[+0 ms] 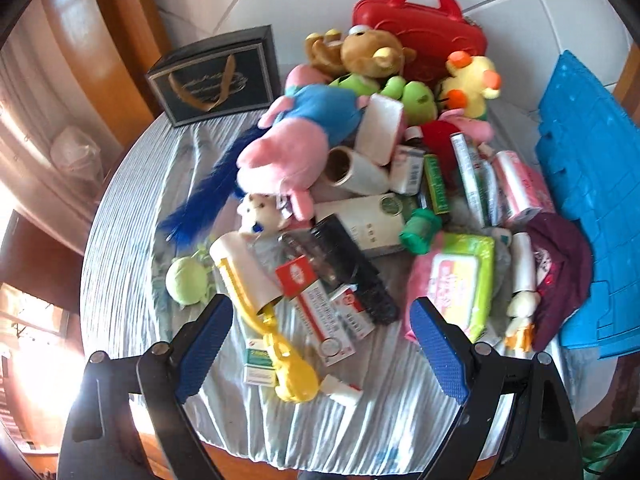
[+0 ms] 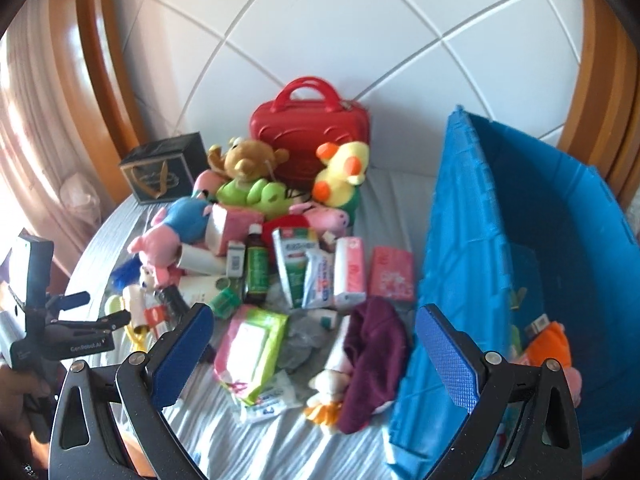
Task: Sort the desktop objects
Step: 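Grasp the yellow plastic clip toy with the left tool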
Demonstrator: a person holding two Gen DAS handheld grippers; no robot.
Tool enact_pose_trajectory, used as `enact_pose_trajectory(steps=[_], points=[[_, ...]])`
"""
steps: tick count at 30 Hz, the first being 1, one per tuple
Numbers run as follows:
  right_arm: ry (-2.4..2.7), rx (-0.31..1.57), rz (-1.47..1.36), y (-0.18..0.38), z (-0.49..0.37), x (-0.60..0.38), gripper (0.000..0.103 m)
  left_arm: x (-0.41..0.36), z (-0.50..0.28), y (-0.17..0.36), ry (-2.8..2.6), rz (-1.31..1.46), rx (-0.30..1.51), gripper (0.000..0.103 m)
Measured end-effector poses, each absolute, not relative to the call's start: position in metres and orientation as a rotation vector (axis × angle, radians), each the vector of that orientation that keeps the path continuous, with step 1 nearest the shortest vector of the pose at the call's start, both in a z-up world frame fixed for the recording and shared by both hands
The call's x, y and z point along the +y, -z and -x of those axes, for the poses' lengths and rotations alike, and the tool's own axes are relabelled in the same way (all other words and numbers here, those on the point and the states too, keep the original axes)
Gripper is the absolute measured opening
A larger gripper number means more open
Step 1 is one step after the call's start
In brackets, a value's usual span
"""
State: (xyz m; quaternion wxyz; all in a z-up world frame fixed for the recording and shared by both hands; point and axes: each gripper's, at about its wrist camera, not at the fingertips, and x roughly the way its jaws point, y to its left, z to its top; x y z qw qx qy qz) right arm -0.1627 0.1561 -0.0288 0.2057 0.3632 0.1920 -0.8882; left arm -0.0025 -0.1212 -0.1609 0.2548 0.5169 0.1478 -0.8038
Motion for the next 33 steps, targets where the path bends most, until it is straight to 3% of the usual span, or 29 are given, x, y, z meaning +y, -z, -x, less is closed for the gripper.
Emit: enact_pose_trajectory(steps=[11, 19, 28, 33], points=[[2.369, 0.621, -1.182, 0.113, 0.153, 0.113, 0.103, -0.149, -0.048, 0.267, 2.038, -1.553, 0.502, 0.09], [2.341, 0.66, -1.299, 0.157, 0.153, 0.107, 0.103, -0.139, -0.038, 0.317, 2.04, -1.64, 0.466, 0.067], [2.34, 0.671, -1.415, 0.188, 0.156, 0.119, 0.103, -0.125, -0.011, 0.334, 2.071, -1.602, 0.207, 0.064], [2.365, 0.635, -1.441, 0.194, 0.155, 0.113, 0.103, -0.129, -0.008, 0.332, 2.08, -1.576, 0.185, 0.021]])
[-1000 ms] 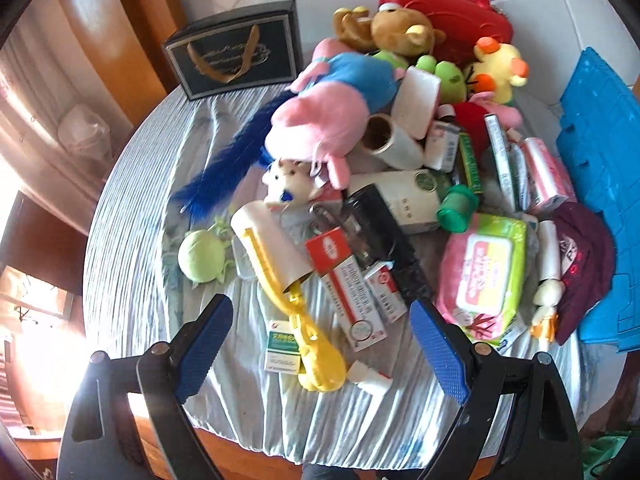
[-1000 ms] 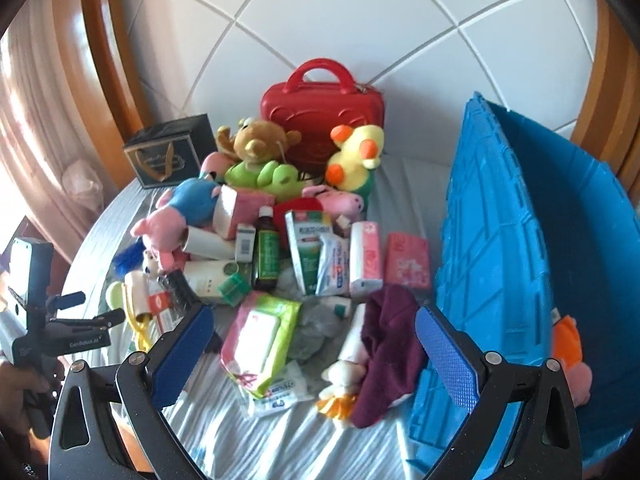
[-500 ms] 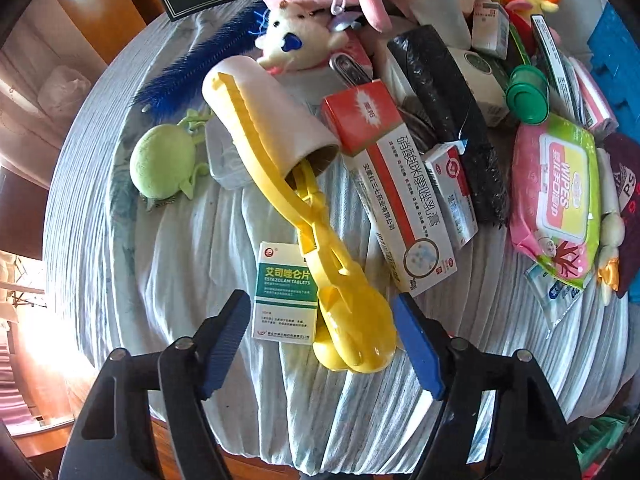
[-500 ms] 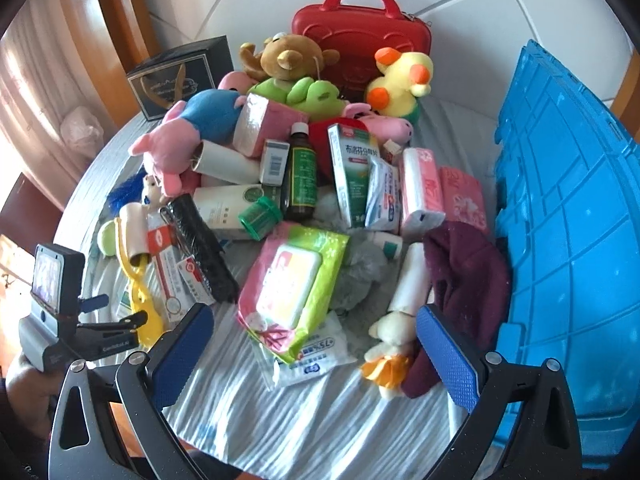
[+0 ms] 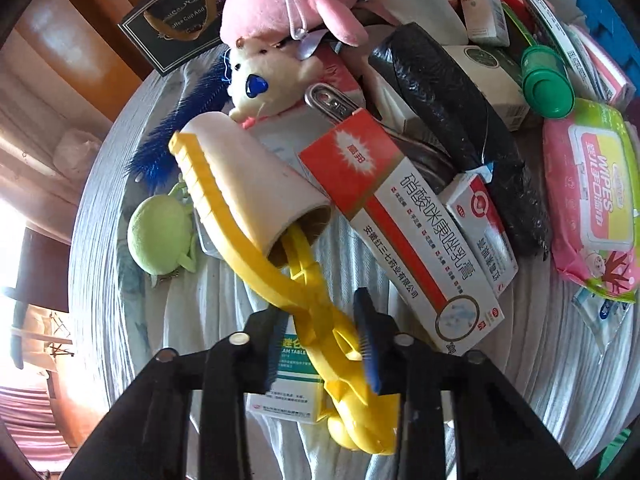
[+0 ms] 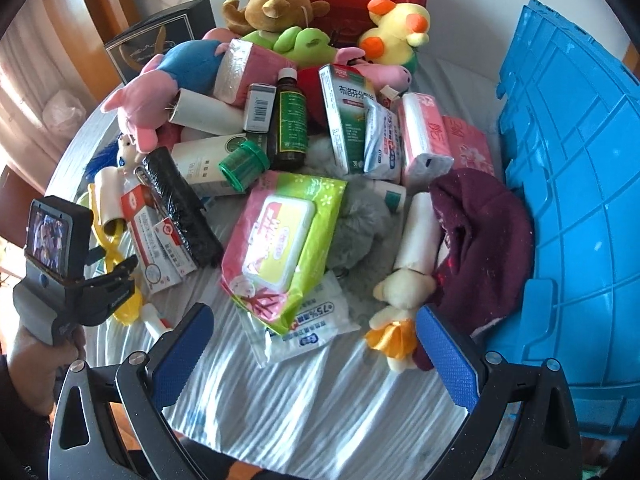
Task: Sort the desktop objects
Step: 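Grasp the yellow plastic clip toy with the left tool, then lift the yellow clip toy with the left tool while the right tool grasps the white pill bottle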
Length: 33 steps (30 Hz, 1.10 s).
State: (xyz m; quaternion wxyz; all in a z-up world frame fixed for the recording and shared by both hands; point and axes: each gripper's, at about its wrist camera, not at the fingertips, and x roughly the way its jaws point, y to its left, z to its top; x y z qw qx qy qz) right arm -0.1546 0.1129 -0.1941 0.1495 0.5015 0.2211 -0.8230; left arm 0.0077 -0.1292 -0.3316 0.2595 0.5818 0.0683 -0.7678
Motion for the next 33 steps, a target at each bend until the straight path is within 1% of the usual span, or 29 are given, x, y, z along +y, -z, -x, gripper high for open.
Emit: enact_pose_trajectory(steps=[3, 9, 15, 17, 19, 22, 26, 28, 33], points=[[2.364, 0.632, -1.444, 0.196, 0.155, 0.108, 0.103, -0.131, -0.009, 0.333, 2.09, -1.611, 0.245, 0.02], [2.376, 0.605, -1.461, 0.202, 0.157, 0.1, 0.103, -0.135, -0.02, 0.318, 2.12, -1.651, 0.437, 0.018], [2.373, 0.591, -1.463, 0.207, 0.16, 0.091, 0.103, -0.145, -0.035, 0.299, 2.125, -1.703, 0.712, 0.017], [2.397, 0.558, -1.475, 0.207, 0.16, 0.088, 0.103, -0.147, -0.038, 0.297, 2.12, -1.711, 0.802, 0.017], [2.396, 0.557, -1.475, 0.208, 0.159, 0.086, 0.103, -0.151, -0.041, 0.295, 2.099, -1.715, 0.923, 0.017], [2.401, 0.548, -1.474, 0.208, 0.159, 0.084, 0.103, -0.163, -0.048, 0.297, 2.076, -1.736, 1.037, 0.017], [2.409, 0.537, -1.47, 0.208, 0.159, 0.081, 0.103, -0.159, -0.061, 0.3, 2.024, -1.796, 1.165, 0.016], [2.415, 0.526, -1.469, 0.208, 0.158, 0.08, 0.103, -0.157, -0.068, 0.3, 2.013, -1.805, 1.193, 0.016], [2.416, 0.52, -1.463, 0.21, 0.156, 0.073, 0.103, -0.157, -0.086, 0.289, 2.029, -1.814, 1.171, 0.016]])
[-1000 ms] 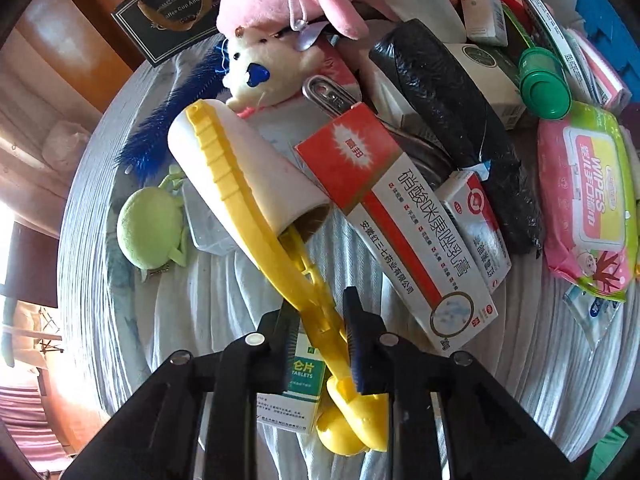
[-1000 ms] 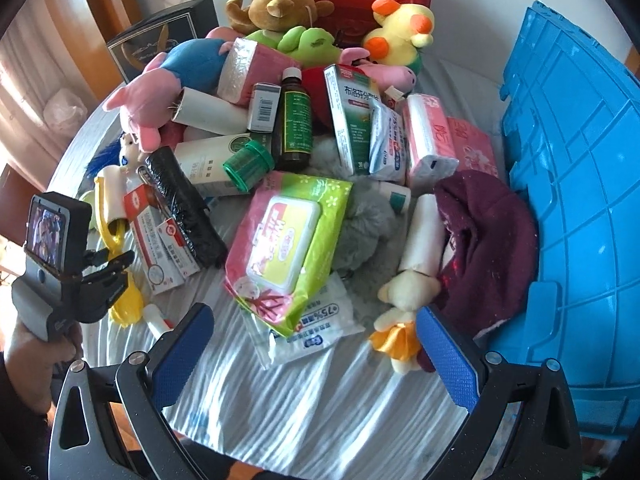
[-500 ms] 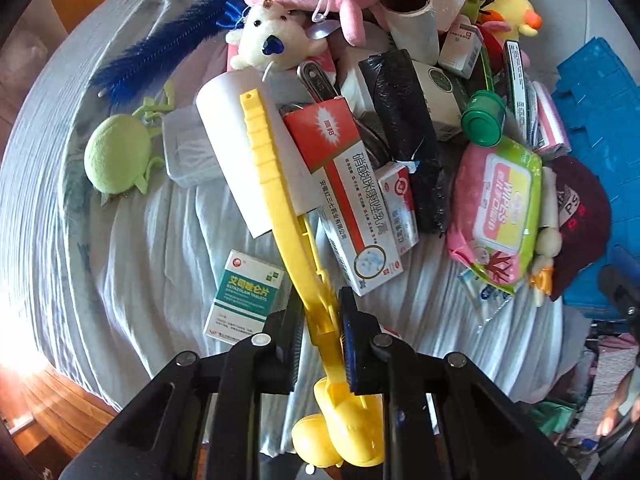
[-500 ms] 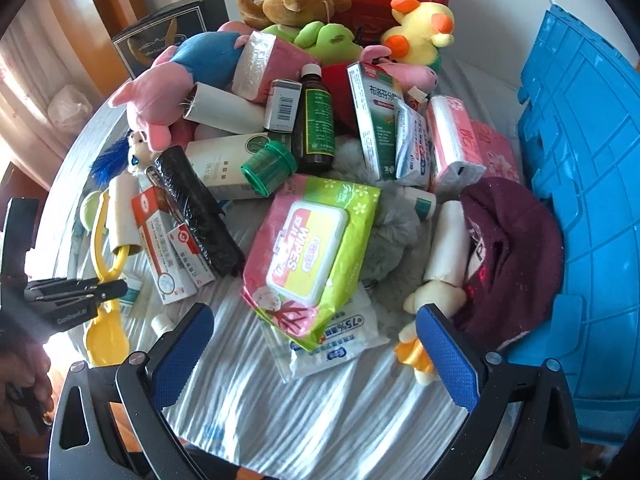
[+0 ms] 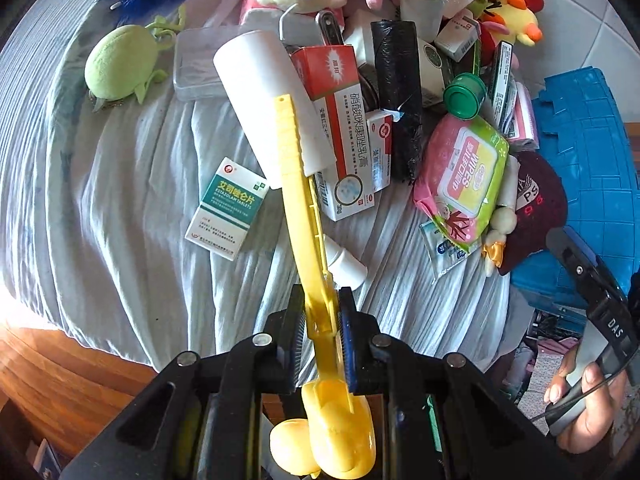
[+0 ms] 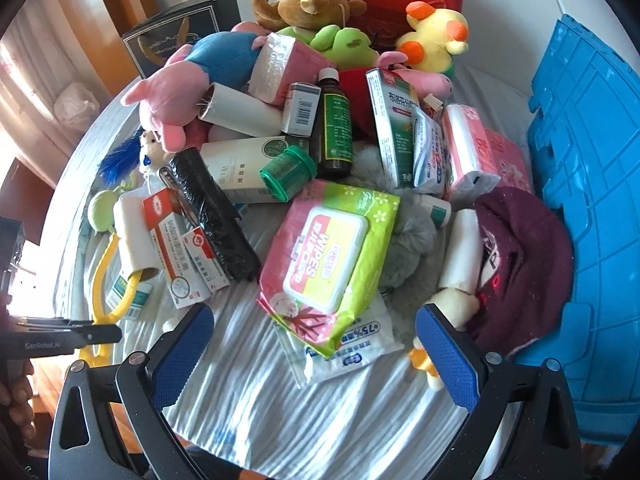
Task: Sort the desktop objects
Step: 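Lift the yellow clip toy with the left tool while the right tool grasps the white pill bottle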
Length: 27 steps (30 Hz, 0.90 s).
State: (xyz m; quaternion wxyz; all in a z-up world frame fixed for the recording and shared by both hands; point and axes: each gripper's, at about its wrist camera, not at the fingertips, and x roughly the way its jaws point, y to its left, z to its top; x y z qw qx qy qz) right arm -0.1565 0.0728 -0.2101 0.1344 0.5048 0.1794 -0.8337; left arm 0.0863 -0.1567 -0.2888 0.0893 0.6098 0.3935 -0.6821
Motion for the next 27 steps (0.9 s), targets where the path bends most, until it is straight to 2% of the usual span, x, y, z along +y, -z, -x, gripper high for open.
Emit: enact_pose_trajectory(steps=[6, 14, 18, 22, 24, 27], points=[[2.361, 0.515, -1.437, 0.226, 0.151, 0.058, 0.103, -0.16, -0.102, 0.27, 2.083, -1.775, 1.102, 0.015], [2.157, 0.589, -1.422, 0.285, 0.133, 0.012, 0.101, -0.171, -0.118, 0.26, 2.11, -1.731, 1.069, 0.015], [2.065, 0.642, -1.452, 0.319, 0.125, -0.009, 0.088, -0.176, -0.129, 0.26, 2.106, -1.724, 1.058, 0.015], [2.027, 0.663, -1.465, 0.34, 0.12, -0.026, 0.082, -0.183, -0.141, 0.26, 2.106, -1.707, 1.049, 0.015], [2.01, 0.697, -1.47, 0.349, 0.117, -0.034, 0.07, -0.188, -0.146, 0.26, 2.098, -1.695, 1.055, 0.015], [2.0, 0.758, -1.487, 0.363, 0.114, -0.044, 0.067, -0.194, -0.151, 0.26, 2.096, -1.683, 1.056, 0.015]])
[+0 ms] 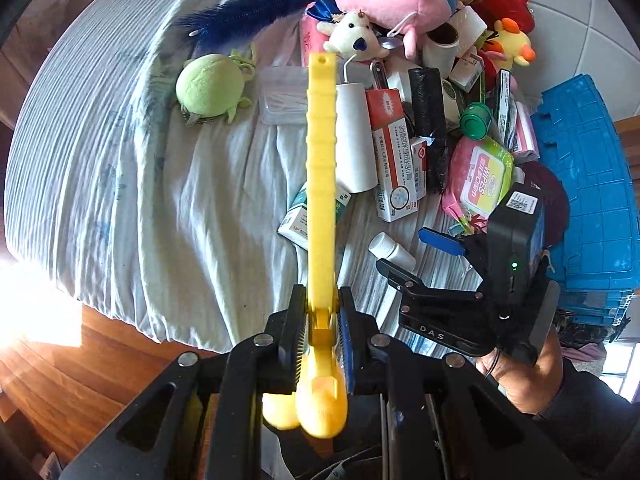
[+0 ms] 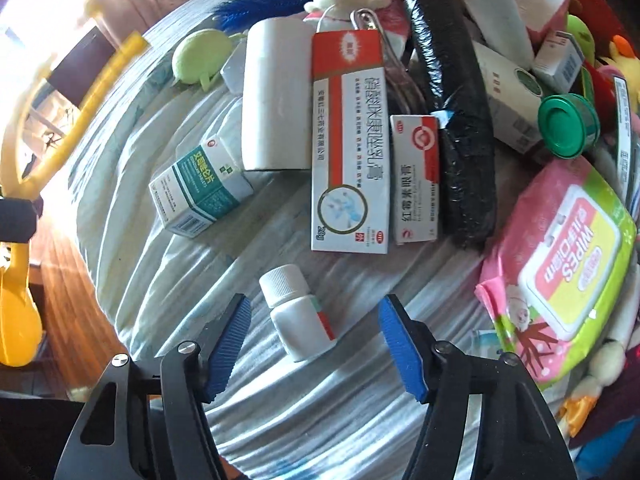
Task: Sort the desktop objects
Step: 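Lift the yellow clip toy with the left tool while the right tool grasps the white pill bottle, then carry the clip toy with the left tool while the right tool carries the pill bottle to the bin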
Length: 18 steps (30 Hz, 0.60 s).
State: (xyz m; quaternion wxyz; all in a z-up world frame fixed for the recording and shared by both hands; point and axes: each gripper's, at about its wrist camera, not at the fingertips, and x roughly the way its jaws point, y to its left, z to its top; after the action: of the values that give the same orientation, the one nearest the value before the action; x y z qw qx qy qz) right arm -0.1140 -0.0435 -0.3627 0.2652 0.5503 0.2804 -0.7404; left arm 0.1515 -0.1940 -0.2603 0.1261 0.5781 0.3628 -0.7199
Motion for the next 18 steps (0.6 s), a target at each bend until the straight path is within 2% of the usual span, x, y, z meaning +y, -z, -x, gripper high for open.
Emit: enact_pose_trajectory(steps=[3, 5, 7, 8, 9, 18], points=[[1.989, 0.81, -1.512, 0.375, 0.112, -0.049, 0.065, -0.199, -0.155, 0.26, 2.096, -1.674, 1.057, 0.015], [1.993, 0.839, -1.518, 0.381, 0.11, -0.05, 0.059, -0.202, -0.156, 0.26, 2.097, -1.671, 1.057, 0.015], [2.009, 0.857, -1.506, 0.381, 0.108, -0.051, 0.05, -0.204, -0.155, 0.262, 2.101, -1.668, 1.052, 0.015], [2.02, 0.845, -1.511, 0.379, 0.109, -0.05, 0.037, -0.205, -0.155, 0.263, 2.099, -1.67, 1.053, 0.015], [2.033, 0.831, -1.519, 0.378, 0.111, -0.049, 0.029, -0.206, -0.155, 0.264, 2.099, -1.67, 1.055, 0.015], [2.07, 0.76, -1.52, 0.358, 0.114, -0.044, 0.029, -0.207, -0.143, 0.254, 2.139, -1.66, 1.04, 0.015]])
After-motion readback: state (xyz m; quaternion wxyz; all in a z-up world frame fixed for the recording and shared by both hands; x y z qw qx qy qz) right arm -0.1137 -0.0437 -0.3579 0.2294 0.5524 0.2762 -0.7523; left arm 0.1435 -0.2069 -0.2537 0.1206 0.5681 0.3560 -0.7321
